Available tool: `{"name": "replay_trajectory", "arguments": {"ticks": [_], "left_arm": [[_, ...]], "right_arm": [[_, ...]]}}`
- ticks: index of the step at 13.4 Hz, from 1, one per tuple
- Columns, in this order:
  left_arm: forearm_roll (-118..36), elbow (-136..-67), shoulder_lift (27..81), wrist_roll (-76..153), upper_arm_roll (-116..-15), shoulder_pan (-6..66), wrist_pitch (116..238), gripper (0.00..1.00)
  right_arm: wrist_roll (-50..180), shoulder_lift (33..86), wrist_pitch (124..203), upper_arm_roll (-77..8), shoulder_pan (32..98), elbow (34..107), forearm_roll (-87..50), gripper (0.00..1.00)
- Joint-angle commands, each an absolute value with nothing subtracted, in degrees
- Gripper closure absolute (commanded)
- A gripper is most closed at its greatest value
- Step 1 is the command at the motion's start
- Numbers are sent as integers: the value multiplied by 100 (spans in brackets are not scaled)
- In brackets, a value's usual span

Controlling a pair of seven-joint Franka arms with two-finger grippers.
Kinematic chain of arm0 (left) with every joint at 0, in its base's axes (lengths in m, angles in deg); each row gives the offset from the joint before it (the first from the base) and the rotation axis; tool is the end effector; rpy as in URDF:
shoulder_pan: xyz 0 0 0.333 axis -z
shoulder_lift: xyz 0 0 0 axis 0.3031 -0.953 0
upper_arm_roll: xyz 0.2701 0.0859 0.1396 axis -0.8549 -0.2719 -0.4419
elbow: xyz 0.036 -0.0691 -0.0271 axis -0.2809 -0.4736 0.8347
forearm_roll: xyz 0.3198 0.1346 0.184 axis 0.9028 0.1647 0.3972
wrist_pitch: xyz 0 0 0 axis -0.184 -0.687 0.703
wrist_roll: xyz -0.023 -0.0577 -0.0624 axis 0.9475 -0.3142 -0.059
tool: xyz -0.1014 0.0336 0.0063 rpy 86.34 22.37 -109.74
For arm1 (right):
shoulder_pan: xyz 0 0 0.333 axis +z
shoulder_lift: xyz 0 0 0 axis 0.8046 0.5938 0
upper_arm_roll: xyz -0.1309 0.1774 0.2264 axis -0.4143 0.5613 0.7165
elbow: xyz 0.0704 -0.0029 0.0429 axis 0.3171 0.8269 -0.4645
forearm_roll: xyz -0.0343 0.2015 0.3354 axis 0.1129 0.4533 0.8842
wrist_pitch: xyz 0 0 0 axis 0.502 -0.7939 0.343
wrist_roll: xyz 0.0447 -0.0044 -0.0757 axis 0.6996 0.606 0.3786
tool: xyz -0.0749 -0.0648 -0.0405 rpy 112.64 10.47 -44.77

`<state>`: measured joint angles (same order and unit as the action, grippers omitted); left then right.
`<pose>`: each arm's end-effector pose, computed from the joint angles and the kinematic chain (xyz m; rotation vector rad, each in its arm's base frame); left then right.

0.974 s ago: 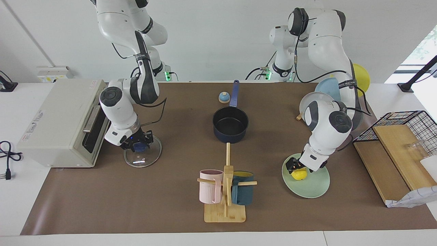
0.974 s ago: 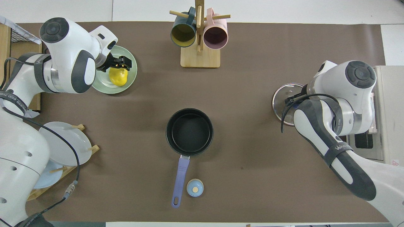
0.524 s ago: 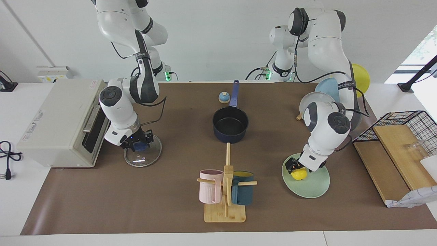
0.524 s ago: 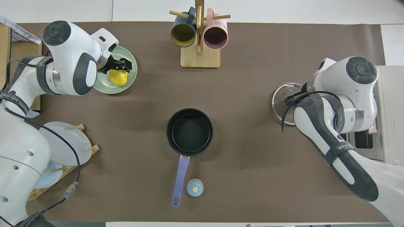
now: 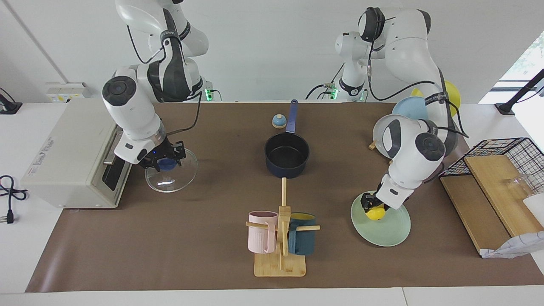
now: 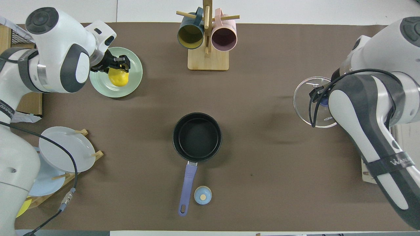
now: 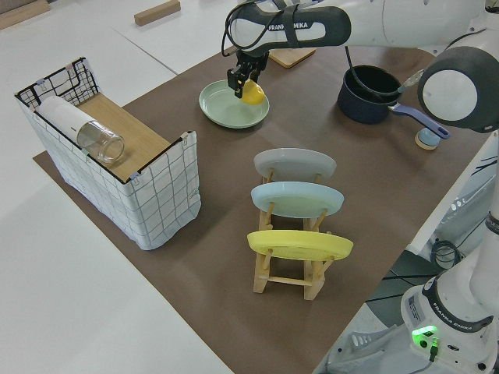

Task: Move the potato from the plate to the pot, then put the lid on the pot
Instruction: 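Grasp the yellow potato with the left gripper while the right gripper reaches the lid, then carry the potato into the black pot with the left gripper and release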

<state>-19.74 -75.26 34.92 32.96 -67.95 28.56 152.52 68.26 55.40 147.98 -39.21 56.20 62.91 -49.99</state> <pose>0.6903 -0.1438 0.4043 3.0606 0.0100 0.0440 0.6090 0.0516 0.4802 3.1009 0.4558 -0.1461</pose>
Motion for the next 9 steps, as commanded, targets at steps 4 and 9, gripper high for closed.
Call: {"name": "replay_trajectory", "arguments": {"ticks": [4, 9], "left_arm": [[-2151, -8881, 5566, 5477, -6755, 4168, 14233, 100], [-2160, -10863, 6062, 6307, -6755, 5481, 16342, 100]], "right_arm": [[6765, 5505, 12886, -3744, 5568, 4690, -4948, 100], [6774, 5452, 12709, -3761, 5550, 4654, -4905, 100]]}}
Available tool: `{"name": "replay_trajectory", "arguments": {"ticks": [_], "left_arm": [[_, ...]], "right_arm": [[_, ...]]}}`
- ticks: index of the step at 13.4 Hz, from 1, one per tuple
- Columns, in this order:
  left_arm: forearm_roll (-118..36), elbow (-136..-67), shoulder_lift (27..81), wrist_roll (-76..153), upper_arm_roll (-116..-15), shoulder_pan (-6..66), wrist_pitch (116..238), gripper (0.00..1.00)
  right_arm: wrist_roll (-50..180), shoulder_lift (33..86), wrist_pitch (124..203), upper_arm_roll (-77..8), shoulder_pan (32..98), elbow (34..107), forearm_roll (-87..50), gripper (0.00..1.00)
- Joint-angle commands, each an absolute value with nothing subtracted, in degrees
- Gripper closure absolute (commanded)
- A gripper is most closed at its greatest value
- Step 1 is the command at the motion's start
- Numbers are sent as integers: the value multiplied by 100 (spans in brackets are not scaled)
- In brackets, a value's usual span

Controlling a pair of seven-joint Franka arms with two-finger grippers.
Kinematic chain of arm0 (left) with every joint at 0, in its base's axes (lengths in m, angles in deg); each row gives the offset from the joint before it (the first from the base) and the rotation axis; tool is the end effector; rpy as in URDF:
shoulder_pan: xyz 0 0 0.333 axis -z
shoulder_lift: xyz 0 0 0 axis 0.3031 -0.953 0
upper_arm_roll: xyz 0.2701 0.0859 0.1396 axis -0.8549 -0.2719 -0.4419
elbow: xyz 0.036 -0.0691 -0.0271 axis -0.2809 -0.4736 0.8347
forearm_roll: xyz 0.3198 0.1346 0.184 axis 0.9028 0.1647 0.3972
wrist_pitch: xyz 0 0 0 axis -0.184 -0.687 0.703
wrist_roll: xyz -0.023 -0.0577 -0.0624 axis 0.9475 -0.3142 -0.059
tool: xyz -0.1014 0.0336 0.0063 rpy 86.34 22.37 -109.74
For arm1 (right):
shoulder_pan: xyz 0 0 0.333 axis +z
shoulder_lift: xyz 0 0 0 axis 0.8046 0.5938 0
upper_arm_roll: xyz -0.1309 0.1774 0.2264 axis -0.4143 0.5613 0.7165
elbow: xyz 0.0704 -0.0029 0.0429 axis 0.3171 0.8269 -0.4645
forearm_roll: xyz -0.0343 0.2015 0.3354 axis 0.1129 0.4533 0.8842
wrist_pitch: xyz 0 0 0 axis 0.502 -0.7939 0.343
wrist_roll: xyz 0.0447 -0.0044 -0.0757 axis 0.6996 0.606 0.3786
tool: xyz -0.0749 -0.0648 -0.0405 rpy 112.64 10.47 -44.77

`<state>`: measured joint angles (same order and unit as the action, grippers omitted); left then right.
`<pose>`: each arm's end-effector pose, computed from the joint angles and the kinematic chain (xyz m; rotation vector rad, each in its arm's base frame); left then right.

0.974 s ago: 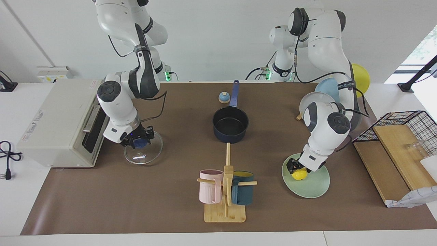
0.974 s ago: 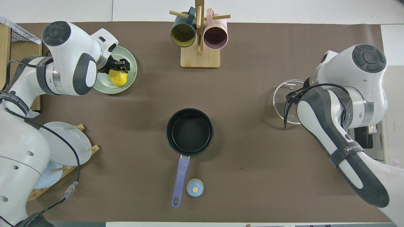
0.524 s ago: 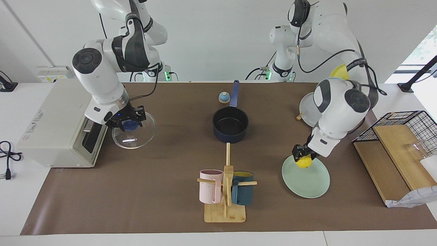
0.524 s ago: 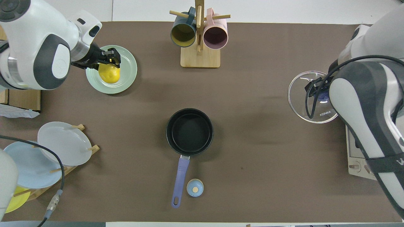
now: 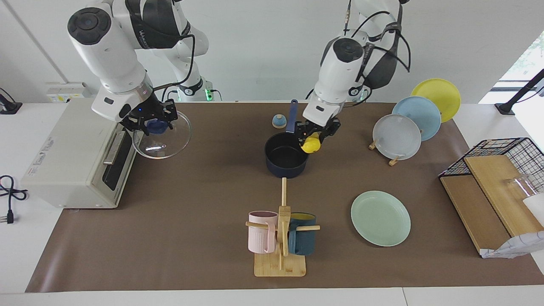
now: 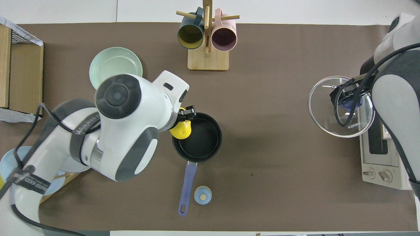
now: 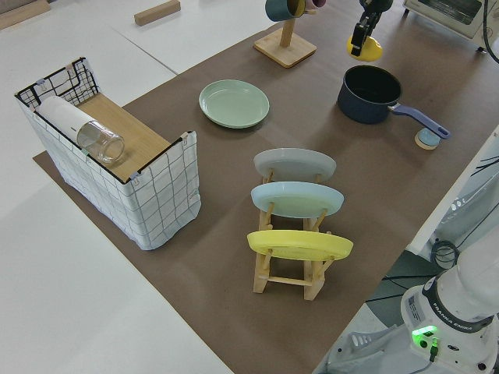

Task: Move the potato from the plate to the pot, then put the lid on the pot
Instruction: 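Carry the potato into the black pot with the left gripper and release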

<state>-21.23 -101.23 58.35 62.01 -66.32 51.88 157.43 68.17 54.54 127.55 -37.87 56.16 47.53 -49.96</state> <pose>0.4747 -0.3562 0.4610 3.0121 0.1403 0.0140 0.5883 0.0608 0.5878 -3.0924 -0.4795 0.2601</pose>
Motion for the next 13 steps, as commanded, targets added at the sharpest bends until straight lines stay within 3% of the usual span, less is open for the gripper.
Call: {"name": "replay_trajectory", "arguments": {"ticks": [1, 13], "left_arm": [[-2151, -10872, 5870, 6290, -6755, 5543, 16482, 100], [-1791, -11356, 5270, 6500, -6790, 5939, 17661, 100]], "right_arm": [[6757, 5452, 12726, -3735, 5568, 4654, -4922, 100], [6431, 5452, 12823, -3471, 5568, 4663, -4931, 100]]}}
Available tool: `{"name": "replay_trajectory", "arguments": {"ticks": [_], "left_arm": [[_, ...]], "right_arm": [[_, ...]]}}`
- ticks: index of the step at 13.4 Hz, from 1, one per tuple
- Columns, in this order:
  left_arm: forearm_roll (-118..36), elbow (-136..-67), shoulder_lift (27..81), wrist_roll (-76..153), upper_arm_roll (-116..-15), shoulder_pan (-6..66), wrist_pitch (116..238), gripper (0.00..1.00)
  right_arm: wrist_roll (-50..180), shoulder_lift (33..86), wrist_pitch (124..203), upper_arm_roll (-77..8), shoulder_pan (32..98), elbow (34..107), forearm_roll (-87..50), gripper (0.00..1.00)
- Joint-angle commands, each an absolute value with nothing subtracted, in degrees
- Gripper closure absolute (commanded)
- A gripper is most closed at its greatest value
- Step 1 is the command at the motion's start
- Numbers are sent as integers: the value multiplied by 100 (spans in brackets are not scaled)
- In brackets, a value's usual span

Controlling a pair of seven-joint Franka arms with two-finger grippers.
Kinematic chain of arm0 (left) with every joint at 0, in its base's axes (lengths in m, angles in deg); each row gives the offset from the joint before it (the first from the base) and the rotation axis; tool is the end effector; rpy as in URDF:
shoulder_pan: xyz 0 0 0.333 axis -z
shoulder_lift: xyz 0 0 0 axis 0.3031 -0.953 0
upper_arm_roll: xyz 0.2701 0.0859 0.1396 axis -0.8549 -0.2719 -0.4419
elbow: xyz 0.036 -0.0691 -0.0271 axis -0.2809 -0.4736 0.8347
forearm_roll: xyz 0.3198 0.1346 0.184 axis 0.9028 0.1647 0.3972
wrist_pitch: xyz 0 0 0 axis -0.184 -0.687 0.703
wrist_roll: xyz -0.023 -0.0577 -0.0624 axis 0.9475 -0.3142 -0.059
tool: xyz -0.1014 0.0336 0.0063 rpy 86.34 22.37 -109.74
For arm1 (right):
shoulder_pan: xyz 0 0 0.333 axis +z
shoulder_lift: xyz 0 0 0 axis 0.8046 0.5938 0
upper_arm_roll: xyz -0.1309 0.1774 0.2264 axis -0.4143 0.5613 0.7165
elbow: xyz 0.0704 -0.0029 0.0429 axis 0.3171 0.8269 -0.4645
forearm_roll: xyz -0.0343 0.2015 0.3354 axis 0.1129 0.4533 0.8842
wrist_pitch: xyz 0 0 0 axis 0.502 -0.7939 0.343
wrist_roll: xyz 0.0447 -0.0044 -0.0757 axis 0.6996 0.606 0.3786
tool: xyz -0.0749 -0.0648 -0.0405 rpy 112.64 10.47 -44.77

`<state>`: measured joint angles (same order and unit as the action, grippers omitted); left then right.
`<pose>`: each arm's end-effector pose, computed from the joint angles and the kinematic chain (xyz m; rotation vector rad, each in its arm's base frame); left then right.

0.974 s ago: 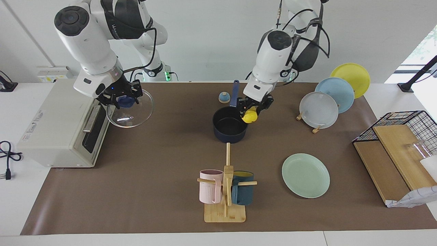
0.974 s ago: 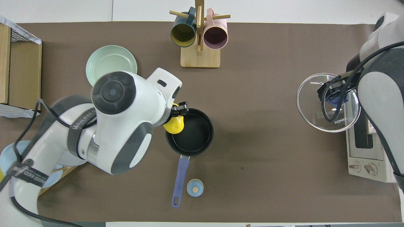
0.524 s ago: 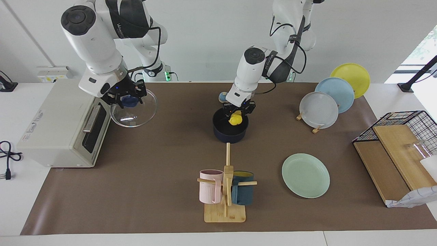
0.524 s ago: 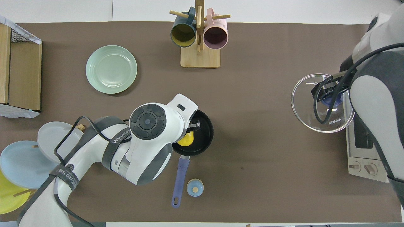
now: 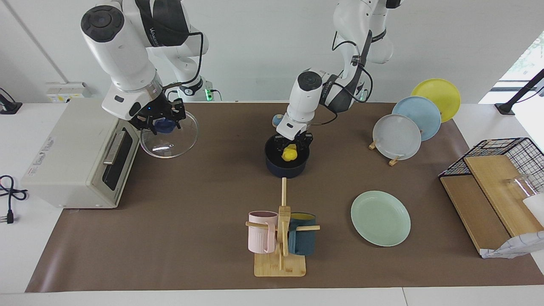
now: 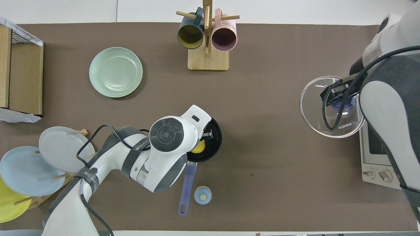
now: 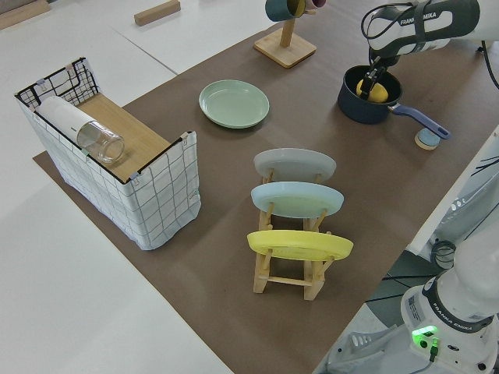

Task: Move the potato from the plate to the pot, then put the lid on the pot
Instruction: 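Carry the potato into the black pot with the left gripper and release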

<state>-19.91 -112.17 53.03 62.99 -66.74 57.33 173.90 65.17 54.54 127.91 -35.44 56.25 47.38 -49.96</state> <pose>0.4372 -0.3871 0.3450 3.0356 0.0470 0.0391 0.5861 0.0844 0.5898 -3.0959 -0.4666 0.2450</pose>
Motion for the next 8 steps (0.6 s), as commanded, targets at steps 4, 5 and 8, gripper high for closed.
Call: {"name": "replay_trajectory", "arguments": {"ticks": [4, 5, 8], "left_arm": [[-1764, -11356, 5164, 6536, -6790, 5983, 17714, 100], [-1756, -11356, 5164, 6527, -6790, 5983, 17714, 100], [-1703, -11356, 5164, 6431, -6781, 6027, 17705, 100]], "right_arm": [[6291, 5452, 12876, -3418, 5568, 4663, -4931, 100], [6291, 5452, 12876, -3418, 5568, 4663, -4931, 100], [6291, 5452, 12876, -3392, 5568, 4663, -4922, 100]]}}
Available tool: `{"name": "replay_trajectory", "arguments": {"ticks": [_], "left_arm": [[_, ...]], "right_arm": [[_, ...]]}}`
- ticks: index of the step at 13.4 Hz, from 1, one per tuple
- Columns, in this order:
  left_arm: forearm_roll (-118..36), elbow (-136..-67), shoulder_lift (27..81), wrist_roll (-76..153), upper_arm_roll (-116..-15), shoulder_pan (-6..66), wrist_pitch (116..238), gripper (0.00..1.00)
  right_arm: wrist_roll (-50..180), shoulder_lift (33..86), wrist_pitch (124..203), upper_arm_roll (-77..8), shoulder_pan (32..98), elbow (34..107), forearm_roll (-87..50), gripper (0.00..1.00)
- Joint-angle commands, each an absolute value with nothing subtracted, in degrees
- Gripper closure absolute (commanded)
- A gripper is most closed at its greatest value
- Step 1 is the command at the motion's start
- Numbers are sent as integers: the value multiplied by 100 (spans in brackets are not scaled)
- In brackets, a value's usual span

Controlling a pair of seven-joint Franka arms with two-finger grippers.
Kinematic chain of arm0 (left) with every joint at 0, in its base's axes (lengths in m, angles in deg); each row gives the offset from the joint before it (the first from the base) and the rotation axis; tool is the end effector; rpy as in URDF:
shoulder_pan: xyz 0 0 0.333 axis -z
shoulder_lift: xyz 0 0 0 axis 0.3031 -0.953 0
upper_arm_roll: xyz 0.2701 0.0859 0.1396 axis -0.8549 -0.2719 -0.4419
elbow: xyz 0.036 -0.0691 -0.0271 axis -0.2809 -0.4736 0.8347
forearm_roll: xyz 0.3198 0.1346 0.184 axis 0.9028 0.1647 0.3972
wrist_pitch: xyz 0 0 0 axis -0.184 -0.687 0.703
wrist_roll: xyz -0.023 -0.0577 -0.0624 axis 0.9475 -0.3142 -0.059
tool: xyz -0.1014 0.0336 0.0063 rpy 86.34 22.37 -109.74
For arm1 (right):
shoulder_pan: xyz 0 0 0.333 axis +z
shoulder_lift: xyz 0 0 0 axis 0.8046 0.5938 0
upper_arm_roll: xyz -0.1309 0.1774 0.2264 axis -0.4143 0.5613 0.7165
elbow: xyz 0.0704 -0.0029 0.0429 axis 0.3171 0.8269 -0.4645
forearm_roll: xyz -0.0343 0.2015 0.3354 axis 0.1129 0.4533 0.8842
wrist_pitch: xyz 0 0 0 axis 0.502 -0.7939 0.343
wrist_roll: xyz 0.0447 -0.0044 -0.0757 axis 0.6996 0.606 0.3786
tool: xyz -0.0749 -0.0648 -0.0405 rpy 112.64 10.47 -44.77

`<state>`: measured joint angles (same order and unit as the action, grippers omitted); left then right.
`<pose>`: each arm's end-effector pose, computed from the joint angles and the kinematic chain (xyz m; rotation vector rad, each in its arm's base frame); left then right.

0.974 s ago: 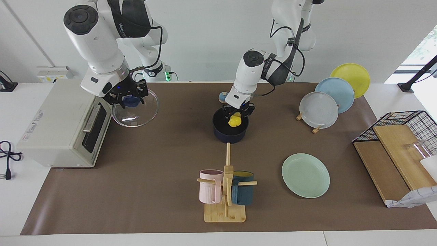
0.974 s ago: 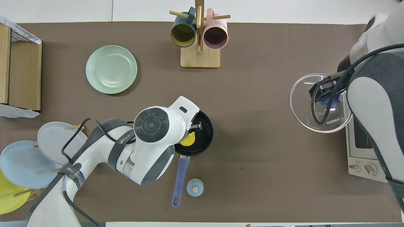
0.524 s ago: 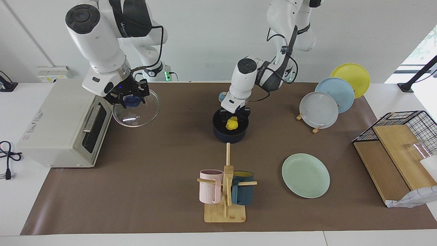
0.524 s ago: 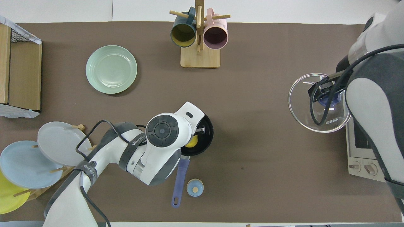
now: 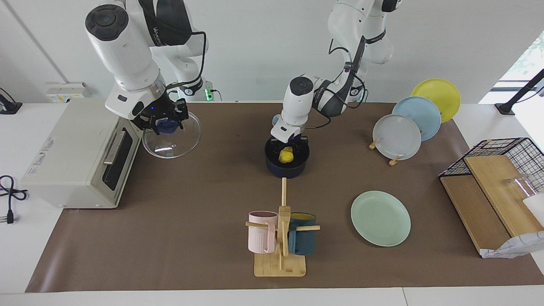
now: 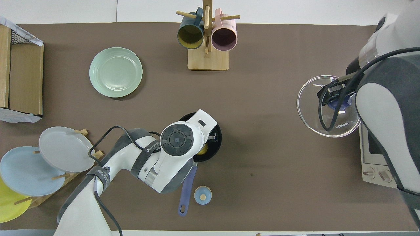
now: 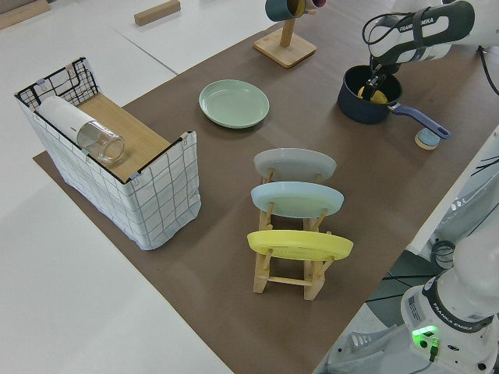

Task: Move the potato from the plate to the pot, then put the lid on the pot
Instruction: 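Carry the potato into the black pot with the left gripper and release, then withdraw the left gripper while the right gripper lifts the glass lid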

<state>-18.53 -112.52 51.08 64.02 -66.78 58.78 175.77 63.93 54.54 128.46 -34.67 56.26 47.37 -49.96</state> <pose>0.4290 -0.3984 0.3255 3.0538 0.0147 0.0460 0.5861 0.0918 0.5907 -3.0991 -0.4543 0.2294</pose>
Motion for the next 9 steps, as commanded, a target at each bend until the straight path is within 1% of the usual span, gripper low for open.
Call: {"name": "replay_trajectory", "arguments": {"ticks": [1, 2, 3, 5, 6, 8, 9], "left_arm": [[-1703, -11356, 5164, 6344, -6781, 6027, 17697, 100], [-1703, -11347, 5164, 6299, -6781, 6027, 17679, 63], [-1703, -11329, 5173, 6290, -6781, 6027, 17635, 1], [-1703, -11233, 5322, 6255, -6790, 5957, 17382, 0], [-1703, -11050, 5418, 6177, -6808, 5905, 17093, 0], [-1703, -10532, 5603, 5896, -6799, 5485, 16251, 0], [-1738, -10155, 5700, 5616, -6808, 5195, 15672, 0]], "right_arm": [[6291, 5452, 12885, -3392, 5568, 4663, -4931, 100], [6291, 5452, 12885, -3375, 5568, 4663, -4922, 100], [6273, 5452, 12902, -3340, 5568, 4663, -4922, 100], [6264, 5452, 12911, -3313, 5568, 4663, -4922, 100], [6221, 5452, 12911, -3313, 5568, 4663, -4922, 100], [6177, 5452, 12920, -3304, 5568, 4663, -4922, 100], [6150, 5452, 12920, -3278, 5568, 4663, -4914, 100]]}}
